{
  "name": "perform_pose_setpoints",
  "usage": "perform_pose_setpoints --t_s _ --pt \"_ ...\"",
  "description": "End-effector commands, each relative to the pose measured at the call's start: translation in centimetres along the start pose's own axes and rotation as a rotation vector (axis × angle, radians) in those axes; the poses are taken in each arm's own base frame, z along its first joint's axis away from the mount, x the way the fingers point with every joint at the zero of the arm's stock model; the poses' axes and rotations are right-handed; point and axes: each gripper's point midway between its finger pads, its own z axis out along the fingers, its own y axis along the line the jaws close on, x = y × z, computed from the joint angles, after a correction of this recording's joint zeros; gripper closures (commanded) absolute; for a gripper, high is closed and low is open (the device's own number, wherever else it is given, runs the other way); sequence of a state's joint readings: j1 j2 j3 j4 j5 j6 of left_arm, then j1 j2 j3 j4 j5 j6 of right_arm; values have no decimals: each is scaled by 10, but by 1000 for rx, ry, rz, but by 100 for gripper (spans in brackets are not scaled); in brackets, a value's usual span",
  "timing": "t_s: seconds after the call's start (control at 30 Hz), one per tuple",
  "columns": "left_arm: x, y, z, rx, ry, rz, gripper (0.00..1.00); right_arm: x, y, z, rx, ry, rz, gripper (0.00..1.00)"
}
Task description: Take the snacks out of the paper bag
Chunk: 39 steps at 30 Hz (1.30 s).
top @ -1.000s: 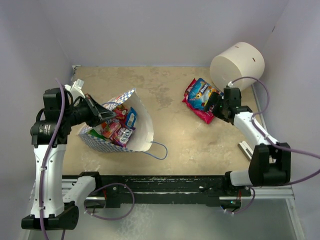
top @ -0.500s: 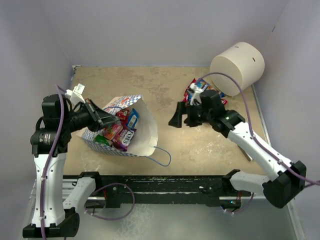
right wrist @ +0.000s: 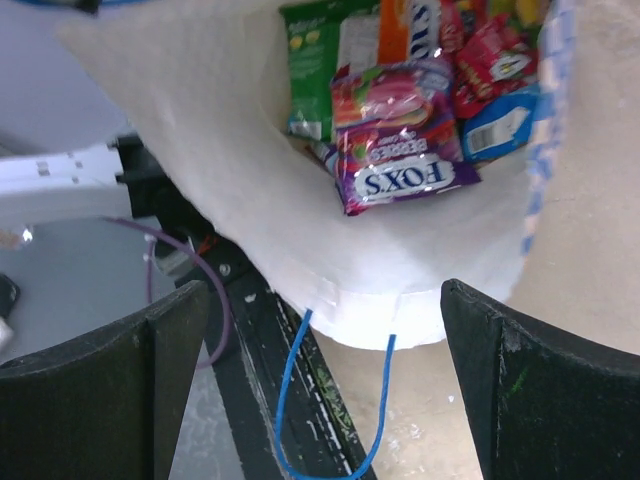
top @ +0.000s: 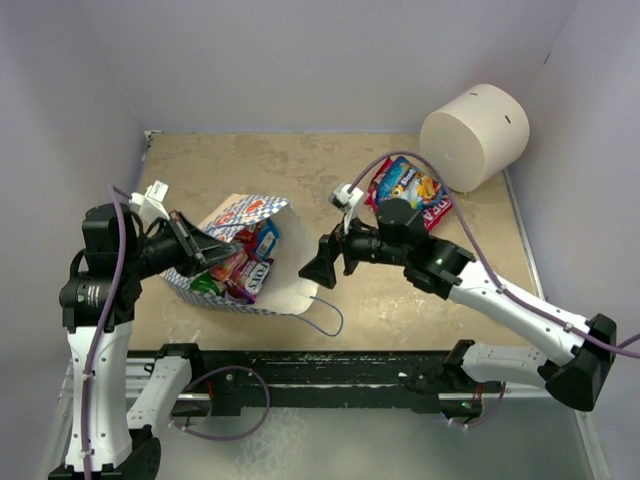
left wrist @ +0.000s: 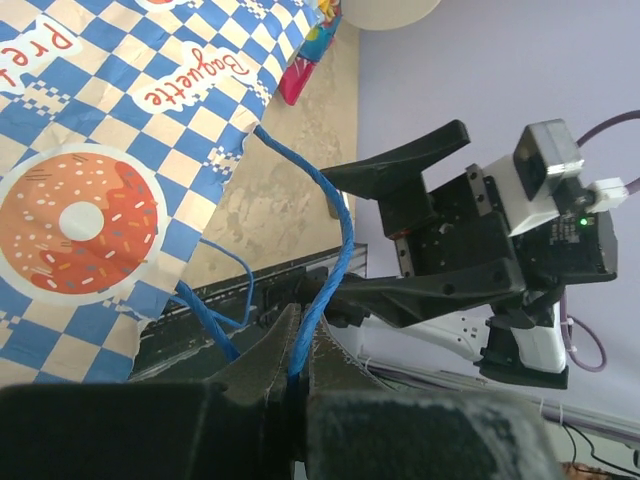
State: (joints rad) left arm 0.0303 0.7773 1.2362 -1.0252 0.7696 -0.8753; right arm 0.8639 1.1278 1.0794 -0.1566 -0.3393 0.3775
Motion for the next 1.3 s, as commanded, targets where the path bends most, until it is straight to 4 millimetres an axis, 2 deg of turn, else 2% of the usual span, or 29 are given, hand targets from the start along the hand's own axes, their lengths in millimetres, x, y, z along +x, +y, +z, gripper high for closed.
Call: perform_pose_setpoints --t_s 0.0,0.13,0.23,0.33,0.5,0.57,0.7,0.83,0.9,0.97,1.07,1.27 --pt "12 6 -8 5 -33 17 100 4 28 20 -141 -81 -228 0" --pt "30 11 -17 17 -44 17 100 26 46 37 -176 -77 -344 1" --pt "35 1 -25 57 -51 54 100 41 41 52 -113 -78 -357 1" --pt "35 -12 -34 95 -75 117 100 47 30 64 -50 -94 -357 13" --pt "34 -17 -28 174 -76 135 100 70 33 80 -46 -161 -443 38" --pt "29 -23 -25 217 -74 146 100 78 32 88 2 -159 -434 40" --pt "23 -28 -21 237 -71 174 100 99 47 104 22 -153 -489 40" --pt "21 -27 -18 225 -58 153 100 119 42 130 61 -104 -522 37" --pt "20 -29 -19 223 -55 152 100 124 39 138 72 -108 -511 30" --pt "17 -28 -20 204 -78 181 100 123 37 147 75 -145 -538 21" --pt "19 -22 -19 187 -80 193 100 124 20 161 126 -165 -606 12" --pt "18 -18 -18 166 -73 179 100 107 -7 174 121 -200 -572 6"
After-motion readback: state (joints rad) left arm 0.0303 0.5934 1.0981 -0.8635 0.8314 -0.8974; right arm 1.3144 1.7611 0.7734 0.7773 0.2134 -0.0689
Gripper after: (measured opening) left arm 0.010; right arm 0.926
